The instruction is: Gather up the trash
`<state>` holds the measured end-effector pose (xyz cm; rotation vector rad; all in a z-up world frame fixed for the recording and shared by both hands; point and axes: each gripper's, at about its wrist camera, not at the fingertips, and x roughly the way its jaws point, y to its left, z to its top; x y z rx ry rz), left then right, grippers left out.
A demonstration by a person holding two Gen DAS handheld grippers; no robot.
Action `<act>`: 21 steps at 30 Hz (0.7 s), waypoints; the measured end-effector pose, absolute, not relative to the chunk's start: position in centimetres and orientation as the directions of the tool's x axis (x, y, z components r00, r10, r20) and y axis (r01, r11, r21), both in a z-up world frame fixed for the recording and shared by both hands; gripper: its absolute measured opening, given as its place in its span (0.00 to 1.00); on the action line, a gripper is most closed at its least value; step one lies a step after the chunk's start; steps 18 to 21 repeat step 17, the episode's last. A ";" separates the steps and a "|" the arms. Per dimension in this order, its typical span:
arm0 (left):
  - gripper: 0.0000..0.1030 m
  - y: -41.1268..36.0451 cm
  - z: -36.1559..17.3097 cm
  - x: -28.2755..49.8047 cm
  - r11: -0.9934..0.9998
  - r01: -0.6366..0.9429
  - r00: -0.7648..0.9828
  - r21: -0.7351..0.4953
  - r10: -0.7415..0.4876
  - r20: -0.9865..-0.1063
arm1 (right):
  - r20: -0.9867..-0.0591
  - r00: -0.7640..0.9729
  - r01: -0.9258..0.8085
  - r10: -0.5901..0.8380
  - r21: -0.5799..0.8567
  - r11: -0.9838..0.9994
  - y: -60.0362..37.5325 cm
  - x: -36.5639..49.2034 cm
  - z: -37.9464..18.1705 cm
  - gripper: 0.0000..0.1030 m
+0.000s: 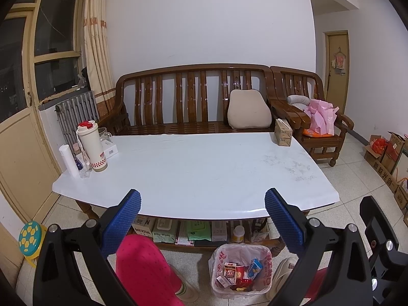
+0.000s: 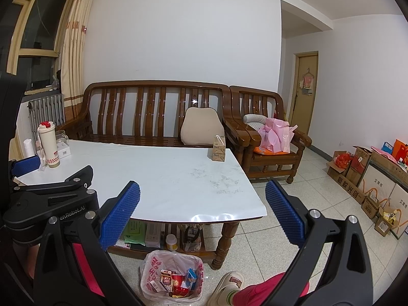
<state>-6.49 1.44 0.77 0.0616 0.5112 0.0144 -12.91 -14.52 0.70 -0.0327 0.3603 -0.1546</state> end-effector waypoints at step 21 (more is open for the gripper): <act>0.92 1.5 1.3 -6.4 0.997 -0.024 0.879 0.068 0.054 -0.475 | -0.349 0.926 0.132 -0.145 -0.061 0.989 -14.7 -12.3 0.6 0.93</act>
